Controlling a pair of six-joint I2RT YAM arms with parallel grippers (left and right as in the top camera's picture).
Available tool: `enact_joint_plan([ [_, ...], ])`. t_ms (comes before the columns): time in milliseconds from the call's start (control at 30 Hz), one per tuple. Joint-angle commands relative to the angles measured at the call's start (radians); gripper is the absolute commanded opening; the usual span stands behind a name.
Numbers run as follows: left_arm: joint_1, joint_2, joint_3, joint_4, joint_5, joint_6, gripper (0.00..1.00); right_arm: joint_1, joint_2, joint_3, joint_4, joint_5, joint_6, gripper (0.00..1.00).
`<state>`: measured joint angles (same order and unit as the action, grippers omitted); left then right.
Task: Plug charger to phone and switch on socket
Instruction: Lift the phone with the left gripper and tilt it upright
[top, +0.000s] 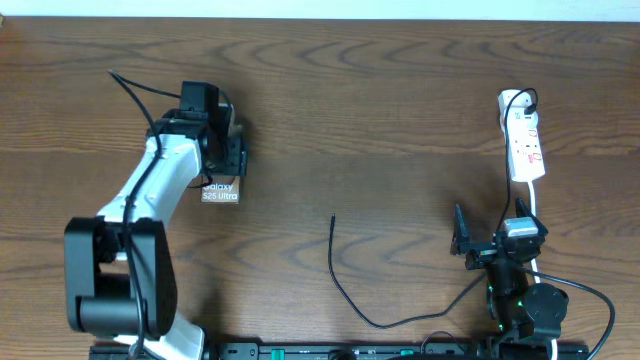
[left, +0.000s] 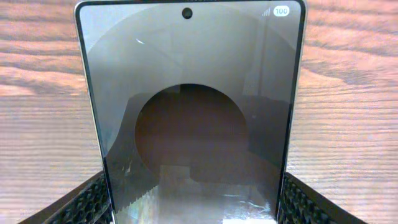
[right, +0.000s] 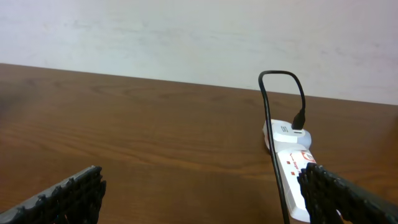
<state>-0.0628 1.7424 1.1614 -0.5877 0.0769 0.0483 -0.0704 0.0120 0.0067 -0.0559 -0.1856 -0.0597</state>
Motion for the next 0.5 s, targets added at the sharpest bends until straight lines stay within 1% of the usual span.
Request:
enact_joint_plan([
  [0,-0.004,-0.056,0.003,-0.011,0.034,-0.020,0.08,0.006,-0.006,-0.001,-0.005,0.003,-0.009,0.99],
  [67,-0.004,-0.076,0.003,-0.020,0.074,-0.029,0.07,0.006,-0.006,-0.001,-0.005,0.003,-0.009,0.99],
  [267,-0.004,-0.134,0.003,-0.025,0.232,-0.126,0.08,0.006,-0.006,-0.001,-0.005,0.003,-0.009,0.99],
  [467,-0.004,-0.187,0.003,-0.029,0.357,-0.274,0.07,0.006,-0.006,-0.001,-0.005,0.003,-0.009,0.99],
])
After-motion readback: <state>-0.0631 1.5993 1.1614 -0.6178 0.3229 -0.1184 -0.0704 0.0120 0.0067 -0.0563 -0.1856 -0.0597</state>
